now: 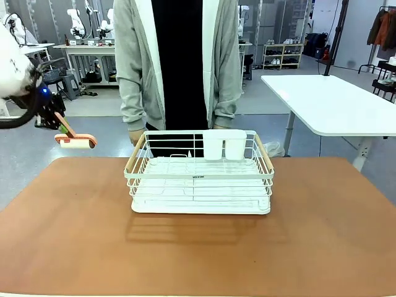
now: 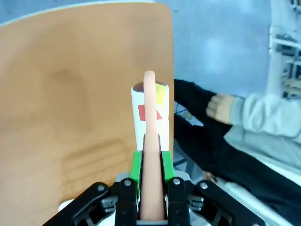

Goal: Clean the table.
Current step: Place the Lint Roller down when the Dish drying rack is positioned in the middle of the table.

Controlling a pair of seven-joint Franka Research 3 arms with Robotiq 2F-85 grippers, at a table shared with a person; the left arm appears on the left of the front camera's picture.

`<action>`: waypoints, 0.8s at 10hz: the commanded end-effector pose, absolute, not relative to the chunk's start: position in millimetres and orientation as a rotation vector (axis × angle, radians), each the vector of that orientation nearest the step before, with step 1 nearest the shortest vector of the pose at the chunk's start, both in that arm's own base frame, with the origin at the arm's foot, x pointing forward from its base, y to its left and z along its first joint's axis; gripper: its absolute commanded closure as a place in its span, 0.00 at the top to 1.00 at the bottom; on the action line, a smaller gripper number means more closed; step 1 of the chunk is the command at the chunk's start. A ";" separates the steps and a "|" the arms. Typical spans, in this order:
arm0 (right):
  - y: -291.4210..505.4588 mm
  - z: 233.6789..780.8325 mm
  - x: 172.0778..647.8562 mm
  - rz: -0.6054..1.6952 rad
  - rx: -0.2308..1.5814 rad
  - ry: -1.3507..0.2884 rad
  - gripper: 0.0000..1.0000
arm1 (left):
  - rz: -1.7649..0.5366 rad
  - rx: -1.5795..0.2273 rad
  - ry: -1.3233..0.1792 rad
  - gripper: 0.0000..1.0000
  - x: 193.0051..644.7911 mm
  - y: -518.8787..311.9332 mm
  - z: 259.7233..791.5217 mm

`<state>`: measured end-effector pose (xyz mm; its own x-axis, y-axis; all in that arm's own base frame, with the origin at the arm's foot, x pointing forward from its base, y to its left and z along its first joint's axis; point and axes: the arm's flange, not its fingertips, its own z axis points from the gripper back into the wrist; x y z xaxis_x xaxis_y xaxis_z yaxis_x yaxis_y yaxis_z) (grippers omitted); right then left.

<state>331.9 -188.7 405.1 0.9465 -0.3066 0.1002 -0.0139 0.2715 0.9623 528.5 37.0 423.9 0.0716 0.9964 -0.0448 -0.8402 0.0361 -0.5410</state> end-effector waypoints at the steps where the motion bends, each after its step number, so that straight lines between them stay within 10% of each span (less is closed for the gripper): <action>1: -187.6 406.8 330.6 -0.184 1.298 -0.311 1.00 | 1.470 -0.555 -0.466 0.21 515.5 33.3 391.5; 8: -187.6 406.8 330.6 -0.184 1.298 -0.311 1.00 | 1.386 -0.528 -0.356 0.21 494.4 41.7 324.3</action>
